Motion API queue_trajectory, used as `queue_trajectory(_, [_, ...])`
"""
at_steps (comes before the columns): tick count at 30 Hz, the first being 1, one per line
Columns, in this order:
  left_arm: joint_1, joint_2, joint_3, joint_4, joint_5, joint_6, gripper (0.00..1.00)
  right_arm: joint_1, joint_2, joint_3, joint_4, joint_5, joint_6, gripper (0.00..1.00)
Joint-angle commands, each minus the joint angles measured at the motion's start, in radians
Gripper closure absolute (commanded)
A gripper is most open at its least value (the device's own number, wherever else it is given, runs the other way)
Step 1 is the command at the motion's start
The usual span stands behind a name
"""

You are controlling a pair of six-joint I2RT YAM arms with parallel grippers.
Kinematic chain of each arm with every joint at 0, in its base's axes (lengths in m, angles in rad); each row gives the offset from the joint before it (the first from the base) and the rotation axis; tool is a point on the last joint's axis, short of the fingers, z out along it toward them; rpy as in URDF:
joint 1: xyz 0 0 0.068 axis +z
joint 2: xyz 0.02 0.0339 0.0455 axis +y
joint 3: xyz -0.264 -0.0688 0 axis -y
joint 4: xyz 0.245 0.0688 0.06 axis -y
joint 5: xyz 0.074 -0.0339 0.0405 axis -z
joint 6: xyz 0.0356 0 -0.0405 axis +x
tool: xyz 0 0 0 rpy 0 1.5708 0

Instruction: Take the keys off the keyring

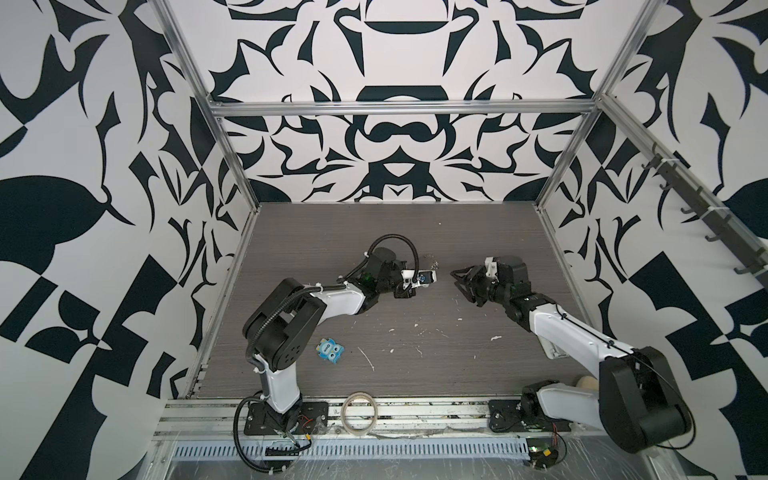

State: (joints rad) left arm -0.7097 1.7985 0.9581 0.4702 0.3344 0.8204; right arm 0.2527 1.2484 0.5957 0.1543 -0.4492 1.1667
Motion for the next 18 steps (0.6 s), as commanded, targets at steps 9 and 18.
queue_trajectory(9, [0.027,-0.096,0.089,-0.262,0.045,-0.07,1.0,0.126,-0.017,-0.106,0.308,0.04,-0.966,0.53])
queue_trajectory(18, [0.041,-0.139,0.152,-0.424,0.049,-0.047,1.0,0.171,-0.115,-0.051,0.206,0.009,-1.454,0.62])
